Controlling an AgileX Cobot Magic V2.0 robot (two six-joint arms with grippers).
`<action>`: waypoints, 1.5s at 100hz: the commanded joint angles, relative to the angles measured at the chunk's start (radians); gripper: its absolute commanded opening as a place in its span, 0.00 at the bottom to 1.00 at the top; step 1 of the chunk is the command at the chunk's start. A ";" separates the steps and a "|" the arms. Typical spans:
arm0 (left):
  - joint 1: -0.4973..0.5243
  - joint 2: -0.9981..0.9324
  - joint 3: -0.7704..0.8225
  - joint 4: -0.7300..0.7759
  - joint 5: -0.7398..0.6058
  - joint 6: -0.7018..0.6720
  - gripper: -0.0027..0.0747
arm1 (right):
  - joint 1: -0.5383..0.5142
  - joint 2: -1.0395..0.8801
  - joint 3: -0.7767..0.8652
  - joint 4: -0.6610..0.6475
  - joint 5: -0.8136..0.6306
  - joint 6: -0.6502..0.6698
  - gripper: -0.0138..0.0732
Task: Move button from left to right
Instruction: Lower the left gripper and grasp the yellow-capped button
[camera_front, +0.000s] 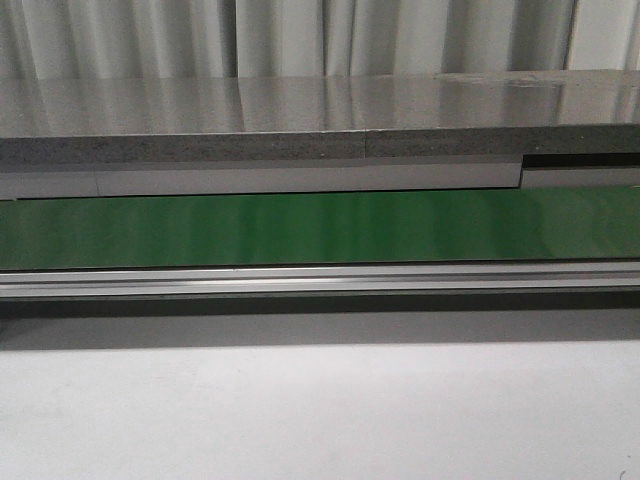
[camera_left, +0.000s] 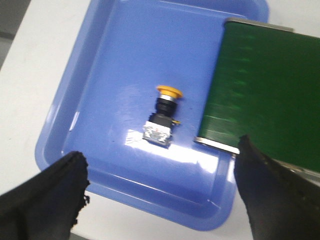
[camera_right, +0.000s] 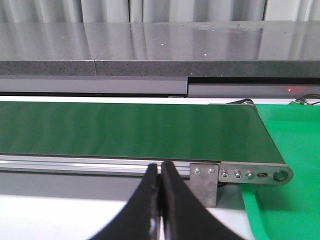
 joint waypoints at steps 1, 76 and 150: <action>0.054 0.048 -0.047 -0.001 -0.063 -0.002 0.78 | -0.001 -0.020 -0.014 0.004 -0.086 -0.002 0.08; 0.101 0.588 -0.250 -0.126 -0.090 0.103 0.77 | -0.001 -0.020 -0.014 0.004 -0.086 -0.002 0.08; 0.102 0.714 -0.258 -0.137 -0.070 0.103 0.76 | -0.001 -0.020 -0.014 0.004 -0.086 -0.002 0.08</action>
